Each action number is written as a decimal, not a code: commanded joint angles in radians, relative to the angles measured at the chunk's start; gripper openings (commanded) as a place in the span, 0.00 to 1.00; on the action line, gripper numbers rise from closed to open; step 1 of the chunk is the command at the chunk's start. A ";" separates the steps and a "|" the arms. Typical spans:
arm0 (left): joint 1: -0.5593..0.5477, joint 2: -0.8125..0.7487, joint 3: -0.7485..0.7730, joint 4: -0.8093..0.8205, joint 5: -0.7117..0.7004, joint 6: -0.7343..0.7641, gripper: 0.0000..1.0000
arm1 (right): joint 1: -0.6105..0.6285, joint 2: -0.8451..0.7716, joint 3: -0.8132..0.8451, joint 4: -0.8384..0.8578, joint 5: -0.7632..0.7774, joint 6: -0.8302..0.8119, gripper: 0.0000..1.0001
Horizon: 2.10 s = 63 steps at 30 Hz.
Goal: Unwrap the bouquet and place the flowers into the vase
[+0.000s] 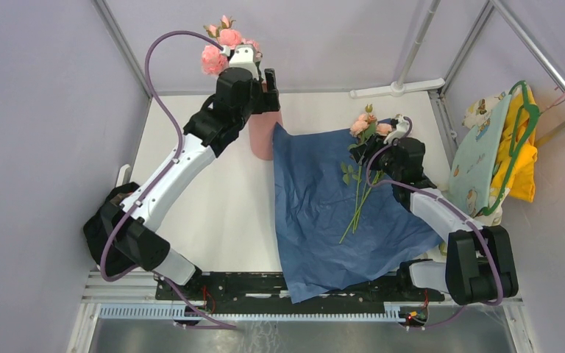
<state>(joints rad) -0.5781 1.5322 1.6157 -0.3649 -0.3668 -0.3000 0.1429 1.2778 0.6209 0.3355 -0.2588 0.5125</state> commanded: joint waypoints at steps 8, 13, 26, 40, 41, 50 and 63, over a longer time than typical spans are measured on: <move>0.005 -0.086 0.141 -0.175 0.310 -0.087 0.89 | -0.003 0.056 0.122 -0.043 0.016 -0.024 0.59; 0.006 -0.174 0.088 -0.107 0.423 -0.109 0.89 | -0.002 0.151 0.227 -0.153 0.052 -0.069 0.59; 0.003 -0.391 -0.251 0.150 0.374 -0.242 0.85 | -0.002 0.506 0.548 -0.497 0.281 -0.209 0.57; 0.001 -0.386 -0.306 0.124 0.413 -0.265 0.84 | -0.003 0.720 0.808 -0.604 0.334 -0.228 0.55; 0.001 -0.390 -0.307 0.123 0.412 -0.264 0.84 | -0.003 0.734 0.822 -0.613 0.333 -0.228 0.55; 0.000 -0.432 -0.290 0.075 0.351 -0.245 0.84 | -0.003 0.785 0.821 -0.609 0.299 -0.230 0.43; 0.001 -0.436 -0.273 0.051 0.322 -0.234 0.84 | -0.003 0.735 0.847 -0.557 0.101 -0.187 0.00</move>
<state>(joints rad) -0.5774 1.1202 1.3025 -0.3149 -0.0250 -0.5335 0.1425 2.0640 1.4223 -0.2790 -0.0341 0.2955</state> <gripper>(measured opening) 0.838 0.047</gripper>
